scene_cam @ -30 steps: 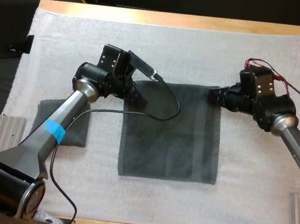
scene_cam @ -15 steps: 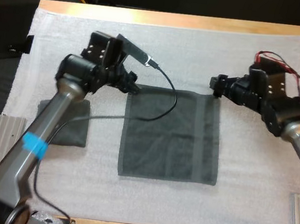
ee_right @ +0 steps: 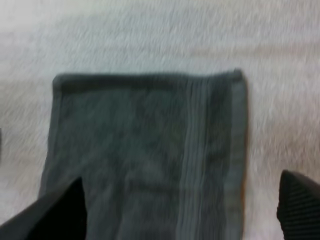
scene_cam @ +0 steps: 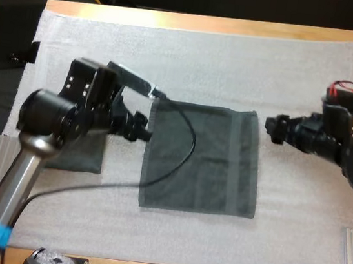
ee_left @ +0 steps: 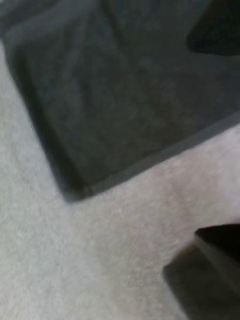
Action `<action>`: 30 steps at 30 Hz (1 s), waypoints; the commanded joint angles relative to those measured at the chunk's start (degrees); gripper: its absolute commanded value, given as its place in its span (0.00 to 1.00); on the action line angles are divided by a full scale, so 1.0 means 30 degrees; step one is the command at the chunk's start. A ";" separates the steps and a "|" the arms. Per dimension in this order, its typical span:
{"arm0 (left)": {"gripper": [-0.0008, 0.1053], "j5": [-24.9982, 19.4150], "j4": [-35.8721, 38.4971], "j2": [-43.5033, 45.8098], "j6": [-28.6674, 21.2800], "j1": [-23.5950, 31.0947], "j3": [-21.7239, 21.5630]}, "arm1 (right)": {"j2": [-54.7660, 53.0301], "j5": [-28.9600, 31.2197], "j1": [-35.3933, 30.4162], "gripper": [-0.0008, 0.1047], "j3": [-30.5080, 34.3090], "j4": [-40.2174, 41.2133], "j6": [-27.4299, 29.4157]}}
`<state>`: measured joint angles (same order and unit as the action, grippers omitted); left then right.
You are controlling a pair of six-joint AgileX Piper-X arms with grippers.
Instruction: Pick towel from pile, fold and stack
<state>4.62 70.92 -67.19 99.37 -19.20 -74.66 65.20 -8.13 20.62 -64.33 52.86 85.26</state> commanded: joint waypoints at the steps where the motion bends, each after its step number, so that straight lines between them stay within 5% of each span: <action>1: 0.63 0.0104 0.0526 0.0684 0.0607 -0.0376 0.0342 | -0.0699 -0.0422 -0.0136 0.72 -0.0028 0.0692 0.0225; 15: 0.63 0.0140 0.0964 0.7066 0.6587 -0.4900 0.7070 | -0.6206 -0.0833 -0.0136 0.72 0.2658 0.4187 -0.0133; 24: 0.63 0.0114 0.1396 0.8863 0.8799 -0.5753 0.9484 | -0.8576 -0.2546 -0.0136 0.72 0.5400 0.4366 -0.1843; 30: 0.63 0.0765 -0.0592 0.8828 0.9476 -0.5753 1.0798 | -0.8368 -0.3655 -0.0136 0.72 0.7328 0.3432 -0.2366</action>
<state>6.82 70.41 -40.89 126.89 -36.27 -42.26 40.08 -18.18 20.62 -42.49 63.91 78.25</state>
